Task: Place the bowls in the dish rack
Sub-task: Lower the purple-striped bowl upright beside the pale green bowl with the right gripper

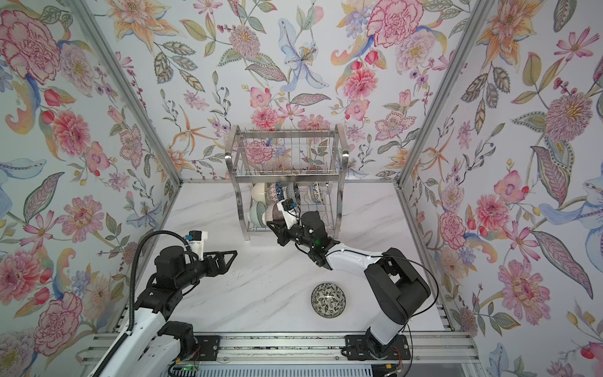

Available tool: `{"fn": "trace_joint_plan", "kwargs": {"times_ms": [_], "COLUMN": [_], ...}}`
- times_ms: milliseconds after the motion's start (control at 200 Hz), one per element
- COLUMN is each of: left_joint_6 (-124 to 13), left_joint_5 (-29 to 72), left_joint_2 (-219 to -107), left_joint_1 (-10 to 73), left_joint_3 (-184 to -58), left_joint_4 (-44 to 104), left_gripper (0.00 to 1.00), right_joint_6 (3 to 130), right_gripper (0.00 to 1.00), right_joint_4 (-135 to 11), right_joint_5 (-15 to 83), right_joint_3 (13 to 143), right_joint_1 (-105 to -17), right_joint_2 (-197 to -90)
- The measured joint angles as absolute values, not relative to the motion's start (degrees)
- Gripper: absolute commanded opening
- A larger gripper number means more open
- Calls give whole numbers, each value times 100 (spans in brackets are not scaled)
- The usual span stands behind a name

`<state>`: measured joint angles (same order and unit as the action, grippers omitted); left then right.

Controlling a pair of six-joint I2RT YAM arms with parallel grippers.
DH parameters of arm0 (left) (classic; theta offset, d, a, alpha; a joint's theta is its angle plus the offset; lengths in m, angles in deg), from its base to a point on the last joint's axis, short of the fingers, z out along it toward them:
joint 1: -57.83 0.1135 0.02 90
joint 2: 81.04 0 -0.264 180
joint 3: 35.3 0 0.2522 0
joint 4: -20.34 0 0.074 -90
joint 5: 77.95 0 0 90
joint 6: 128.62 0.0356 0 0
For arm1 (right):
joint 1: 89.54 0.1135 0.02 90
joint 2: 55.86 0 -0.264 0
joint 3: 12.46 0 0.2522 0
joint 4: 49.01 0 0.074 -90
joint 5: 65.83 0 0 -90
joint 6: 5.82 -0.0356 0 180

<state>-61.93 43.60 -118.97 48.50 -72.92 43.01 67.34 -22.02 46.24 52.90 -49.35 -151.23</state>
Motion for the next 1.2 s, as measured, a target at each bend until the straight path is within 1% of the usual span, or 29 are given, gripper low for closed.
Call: {"fn": "trace_joint_plan", "kwargs": {"times_ms": [130,355,525,691,1196], "left_joint_6": [-6154,-6112,-6091,-6091,-6091], "left_joint_5": [4347,4334,4334,4334,4334], "left_joint_2": [-11696,-11648,-11678,-11694,-11759], "left_joint_1": [4735,4647,4612,4592,4514], "left_joint_3": [-7185,-7180,-7180,-7180,-7180], "left_joint_4": [4174,4129,4129,4129,4129], "left_gripper": [99,99,99,99,99], "right_joint_6": [6090,5266,4949,4717,3928], "right_gripper": [11,12,13,9,8], "right_joint_4": [-1701,-1363,-1358,-1269,-1124], "right_joint_5": [4726,4928,5039,5087,5194], "right_joint_3": [5296,5429,5606,5856,6472], "right_joint_1": [-5084,-5237,-5292,-5329,-5519], "right_joint_2": [-15418,-15818,-15886,-16083,-16813]}}
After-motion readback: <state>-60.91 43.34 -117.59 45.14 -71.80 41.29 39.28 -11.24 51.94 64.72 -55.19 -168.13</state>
